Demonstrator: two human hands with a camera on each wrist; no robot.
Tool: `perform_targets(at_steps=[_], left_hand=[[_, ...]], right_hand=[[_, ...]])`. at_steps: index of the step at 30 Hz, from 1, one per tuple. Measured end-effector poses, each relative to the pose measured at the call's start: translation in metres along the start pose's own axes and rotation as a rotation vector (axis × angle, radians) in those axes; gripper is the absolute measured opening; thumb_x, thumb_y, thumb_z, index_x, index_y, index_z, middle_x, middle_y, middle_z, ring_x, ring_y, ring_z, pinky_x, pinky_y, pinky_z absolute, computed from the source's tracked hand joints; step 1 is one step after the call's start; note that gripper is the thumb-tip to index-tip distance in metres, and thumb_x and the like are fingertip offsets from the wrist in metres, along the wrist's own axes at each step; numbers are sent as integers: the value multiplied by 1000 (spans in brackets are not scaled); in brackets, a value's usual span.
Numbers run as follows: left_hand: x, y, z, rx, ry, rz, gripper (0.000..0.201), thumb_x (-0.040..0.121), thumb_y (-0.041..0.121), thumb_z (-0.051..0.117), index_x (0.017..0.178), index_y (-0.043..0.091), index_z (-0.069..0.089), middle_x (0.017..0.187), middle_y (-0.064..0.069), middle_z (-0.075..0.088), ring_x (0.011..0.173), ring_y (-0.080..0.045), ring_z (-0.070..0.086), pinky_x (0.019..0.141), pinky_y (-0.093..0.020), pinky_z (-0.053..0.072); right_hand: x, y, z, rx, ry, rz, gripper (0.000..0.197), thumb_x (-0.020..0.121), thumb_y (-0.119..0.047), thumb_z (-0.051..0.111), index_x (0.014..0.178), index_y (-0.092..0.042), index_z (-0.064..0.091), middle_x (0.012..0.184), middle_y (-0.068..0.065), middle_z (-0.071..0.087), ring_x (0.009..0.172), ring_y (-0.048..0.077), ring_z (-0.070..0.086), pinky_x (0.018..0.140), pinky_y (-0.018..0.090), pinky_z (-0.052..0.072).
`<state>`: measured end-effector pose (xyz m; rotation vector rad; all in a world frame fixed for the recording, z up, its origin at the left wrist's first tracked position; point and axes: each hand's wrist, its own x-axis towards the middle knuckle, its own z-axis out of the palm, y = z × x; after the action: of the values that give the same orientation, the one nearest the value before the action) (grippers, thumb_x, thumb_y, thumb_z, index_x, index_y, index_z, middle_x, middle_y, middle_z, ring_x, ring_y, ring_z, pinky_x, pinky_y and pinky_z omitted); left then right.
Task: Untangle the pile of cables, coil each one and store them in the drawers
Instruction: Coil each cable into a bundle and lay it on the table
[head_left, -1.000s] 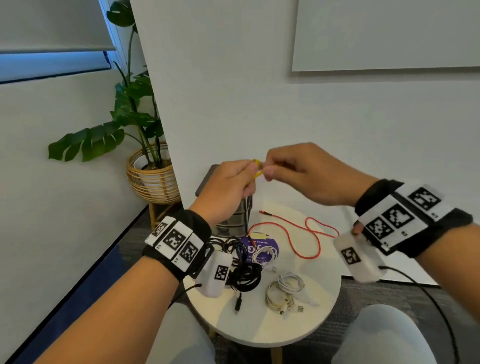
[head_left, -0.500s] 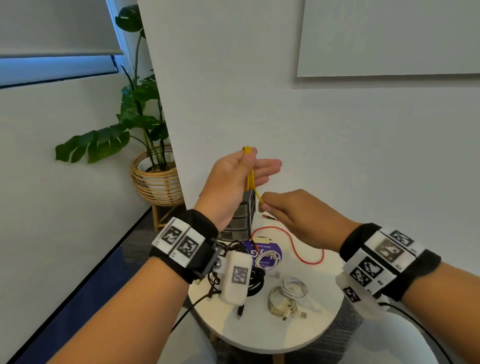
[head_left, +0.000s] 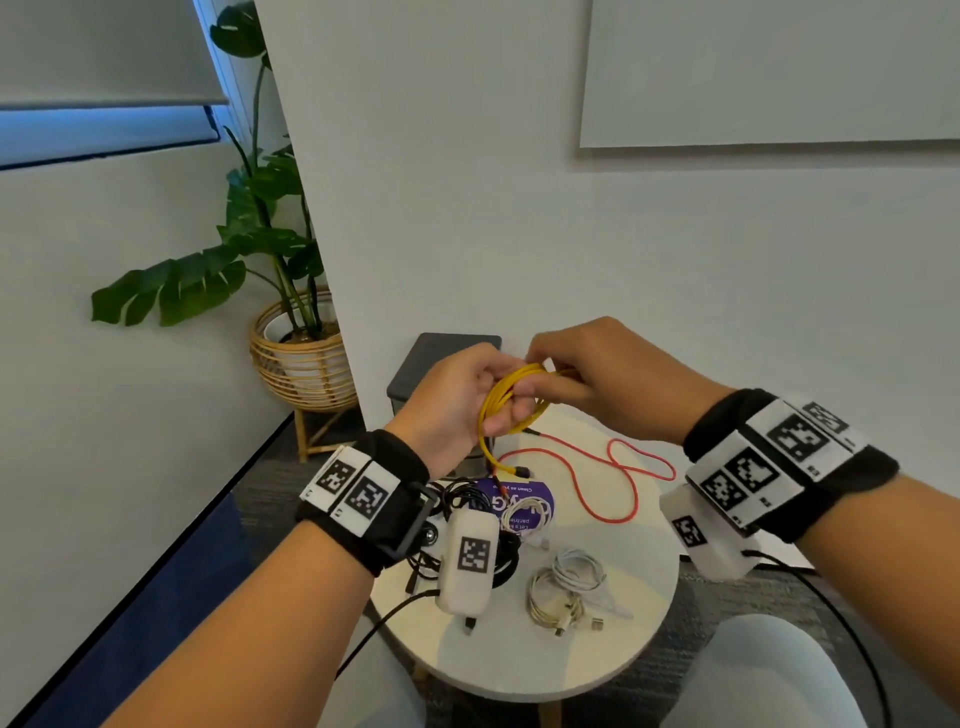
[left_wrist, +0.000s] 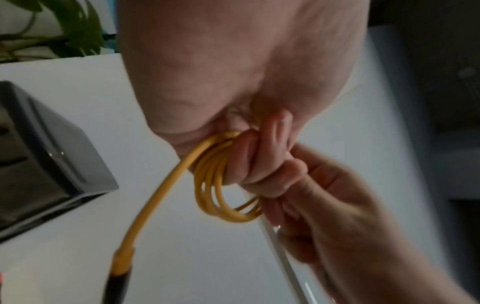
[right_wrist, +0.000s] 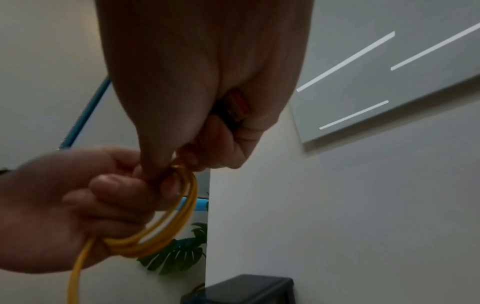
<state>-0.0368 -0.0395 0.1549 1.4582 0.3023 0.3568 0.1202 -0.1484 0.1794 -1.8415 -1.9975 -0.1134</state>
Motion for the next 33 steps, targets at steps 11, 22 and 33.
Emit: perform_targets(at_steps=[11,22,33], left_hand=[[5,-17,-3,99,264,73,27,107,11,48,111,-1,71,75,-2,53,55,-7,40,57,-22,35],[9,-14,-3,29,228,68,23,106,9,48,105,-1,69,68,-1,49,50,-8,30,47,-18,24],[6,-26,-1,75,393,204,29,105,16,54,109,-12,62,64,1,44,49,-4,36,49,-15,35]], right_hand=[[1,5,21,181,46,188,48,101,-46,52,69,-13,66,54,1,53,47,12,40,51,22,36],[-3,25,-2,-111,-127,115,27,100,-43,54,107,-28,75,104,-6,59,96,19,54,84,39,46],[-7,-5,61,1242,345,493,18,101,-11,58,98,-3,73,86,16,72,81,23,69,84,36,58]])
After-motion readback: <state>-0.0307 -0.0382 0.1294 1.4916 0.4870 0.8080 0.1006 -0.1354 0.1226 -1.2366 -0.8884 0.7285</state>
